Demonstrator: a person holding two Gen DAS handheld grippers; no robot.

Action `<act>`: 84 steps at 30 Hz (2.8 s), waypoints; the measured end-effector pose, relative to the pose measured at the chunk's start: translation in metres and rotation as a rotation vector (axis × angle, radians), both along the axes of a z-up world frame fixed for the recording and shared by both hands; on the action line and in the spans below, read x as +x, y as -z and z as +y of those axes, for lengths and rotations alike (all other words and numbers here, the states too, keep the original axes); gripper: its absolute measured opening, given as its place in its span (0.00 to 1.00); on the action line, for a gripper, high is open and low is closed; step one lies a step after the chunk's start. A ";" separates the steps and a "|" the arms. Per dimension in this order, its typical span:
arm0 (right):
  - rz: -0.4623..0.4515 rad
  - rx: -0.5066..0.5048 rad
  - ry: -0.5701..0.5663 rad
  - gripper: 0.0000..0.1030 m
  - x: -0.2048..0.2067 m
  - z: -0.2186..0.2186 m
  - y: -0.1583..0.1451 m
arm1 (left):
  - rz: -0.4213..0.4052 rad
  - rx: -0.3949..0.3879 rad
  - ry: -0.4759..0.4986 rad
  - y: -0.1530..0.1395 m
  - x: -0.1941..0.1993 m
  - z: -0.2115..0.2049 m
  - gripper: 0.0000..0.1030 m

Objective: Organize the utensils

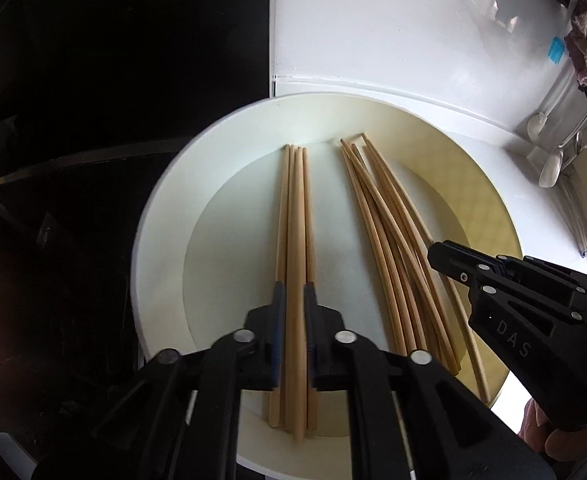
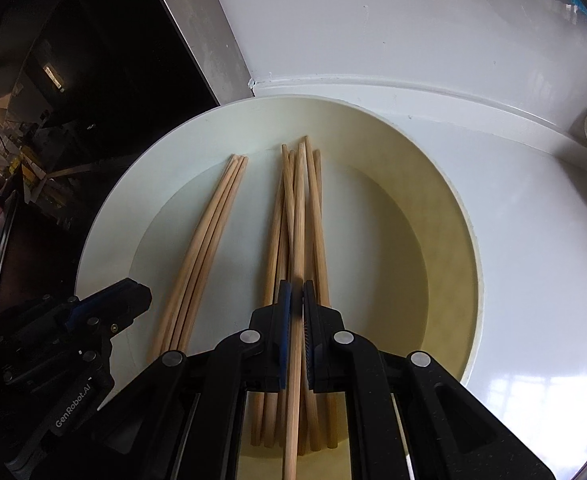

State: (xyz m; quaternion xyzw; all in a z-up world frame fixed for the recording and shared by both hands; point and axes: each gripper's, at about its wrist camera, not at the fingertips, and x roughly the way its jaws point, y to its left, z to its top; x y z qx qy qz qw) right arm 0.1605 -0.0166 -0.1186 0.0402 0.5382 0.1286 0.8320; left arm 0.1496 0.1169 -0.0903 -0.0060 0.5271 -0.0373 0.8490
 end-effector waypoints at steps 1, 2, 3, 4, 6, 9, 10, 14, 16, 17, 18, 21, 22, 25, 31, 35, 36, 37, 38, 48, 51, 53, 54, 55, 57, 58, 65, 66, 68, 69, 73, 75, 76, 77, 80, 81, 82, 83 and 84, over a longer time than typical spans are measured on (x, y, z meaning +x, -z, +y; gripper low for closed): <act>-0.004 0.009 0.004 0.07 -0.001 -0.002 -0.002 | -0.009 0.004 -0.004 -0.003 -0.001 0.001 0.23; -0.013 0.011 0.009 0.08 -0.003 -0.004 -0.005 | -0.016 0.010 -0.010 -0.006 -0.002 0.002 0.32; -0.023 0.007 0.013 0.08 -0.004 -0.007 -0.008 | -0.023 0.012 -0.018 -0.009 -0.004 0.004 0.40; -0.034 0.003 0.015 0.09 -0.005 -0.009 -0.012 | -0.027 0.013 -0.024 -0.012 -0.005 0.005 0.44; -0.051 -0.002 0.022 0.13 -0.009 -0.012 -0.019 | -0.044 0.017 -0.039 -0.020 -0.008 0.009 0.72; -0.078 0.001 0.028 0.27 -0.015 -0.016 -0.030 | -0.099 0.023 -0.054 -0.035 -0.017 0.014 0.83; -0.085 0.000 0.028 0.28 -0.017 -0.016 -0.032 | -0.106 0.027 -0.053 -0.038 -0.019 0.014 0.85; -0.085 0.001 0.028 0.40 -0.026 -0.017 -0.039 | -0.104 0.037 -0.064 -0.047 -0.024 0.019 0.89; -0.083 -0.003 0.027 0.43 -0.031 -0.017 -0.041 | -0.104 0.033 -0.071 -0.051 -0.027 0.022 0.91; -0.082 -0.006 0.026 0.45 -0.033 -0.017 -0.043 | -0.104 0.029 -0.071 -0.052 -0.028 0.022 0.91; -0.081 -0.009 0.025 0.48 -0.036 -0.018 -0.045 | -0.103 0.030 -0.070 -0.053 -0.030 0.022 0.92; -0.084 -0.013 0.024 0.51 -0.043 -0.018 -0.050 | -0.105 0.038 -0.065 -0.057 -0.034 0.020 0.92; -0.088 -0.015 0.025 0.53 -0.045 -0.019 -0.052 | -0.107 0.041 -0.065 -0.058 -0.035 0.019 0.92; -0.094 -0.014 0.032 0.55 -0.049 -0.019 -0.056 | -0.111 0.050 -0.069 -0.062 -0.040 0.017 0.92; -0.098 -0.020 0.058 0.59 -0.065 -0.025 -0.065 | -0.117 0.043 -0.079 -0.068 -0.049 0.016 0.93; -0.095 -0.026 0.056 0.59 -0.072 -0.026 -0.067 | -0.122 0.038 -0.082 -0.071 -0.053 0.016 0.93; -0.093 -0.024 0.052 0.59 -0.074 -0.027 -0.068 | -0.124 0.037 -0.083 -0.072 -0.054 0.016 0.93; -0.094 -0.026 0.050 0.59 -0.075 -0.027 -0.069 | -0.127 0.037 -0.081 -0.073 -0.054 0.016 0.93; -0.096 -0.027 0.049 0.59 -0.076 -0.027 -0.070 | -0.128 0.039 -0.081 -0.074 -0.054 0.015 0.93; -0.104 -0.029 0.045 0.60 -0.081 -0.027 -0.077 | -0.130 0.039 -0.107 -0.080 -0.056 0.021 0.94; -0.105 -0.030 0.046 0.60 -0.082 -0.027 -0.079 | -0.128 0.029 -0.120 -0.081 -0.056 0.025 0.94; -0.106 -0.029 0.047 0.60 -0.083 -0.027 -0.079 | -0.132 0.027 -0.123 -0.081 -0.056 0.027 0.94; -0.106 -0.029 0.049 0.60 -0.082 -0.027 -0.080 | -0.133 0.027 -0.124 -0.082 -0.056 0.027 0.94; -0.106 -0.028 0.051 0.60 -0.082 -0.028 -0.081 | -0.134 0.028 -0.124 -0.082 -0.056 0.027 0.94; -0.107 -0.029 0.050 0.60 -0.083 -0.028 -0.081 | -0.135 0.029 -0.127 -0.083 -0.057 0.027 0.94; -0.107 -0.029 0.050 0.60 -0.083 -0.028 -0.081 | -0.134 0.024 -0.129 -0.084 -0.058 0.027 0.94; -0.112 -0.036 0.050 0.61 -0.085 -0.028 -0.083 | -0.136 0.041 -0.123 -0.086 -0.057 0.025 0.94; -0.113 -0.037 0.051 0.61 -0.085 -0.028 -0.083 | -0.136 0.041 -0.120 -0.086 -0.057 0.025 0.94; -0.112 -0.036 0.052 0.61 -0.085 -0.027 -0.083 | -0.136 0.048 -0.119 -0.086 -0.056 0.024 0.94; -0.112 -0.036 0.052 0.61 -0.085 -0.027 -0.083 | -0.137 0.051 -0.119 -0.086 -0.056 0.024 0.94; -0.107 -0.036 0.053 0.61 -0.085 -0.028 -0.082 | -0.132 0.054 -0.122 -0.085 -0.055 0.025 0.94; -0.106 -0.037 0.054 0.61 -0.084 -0.027 -0.082 | -0.132 0.054 -0.122 -0.085 -0.055 0.025 0.94; -0.105 -0.036 0.054 0.61 -0.084 -0.027 -0.082 | -0.131 0.055 -0.121 -0.085 -0.054 0.026 0.94; -0.106 -0.037 0.056 0.61 -0.084 -0.027 -0.082 | -0.131 0.055 -0.121 -0.085 -0.054 0.026 0.94; -0.105 -0.036 0.057 0.61 -0.084 -0.026 -0.082 | -0.127 0.056 -0.119 -0.084 -0.053 0.026 0.94; -0.104 -0.036 0.058 0.61 -0.084 -0.026 -0.081 | -0.127 0.057 -0.118 -0.084 -0.053 0.027 0.94; -0.104 -0.036 0.058 0.61 -0.084 -0.026 -0.081 | -0.127 0.058 -0.120 -0.084 -0.054 0.026 0.94; -0.103 -0.036 0.060 0.61 -0.083 -0.025 -0.081 | -0.126 0.058 -0.117 -0.083 -0.053 0.026 0.94; -0.104 -0.036 0.060 0.61 -0.083 -0.025 -0.081 | -0.126 0.059 -0.116 -0.083 -0.052 0.026 0.94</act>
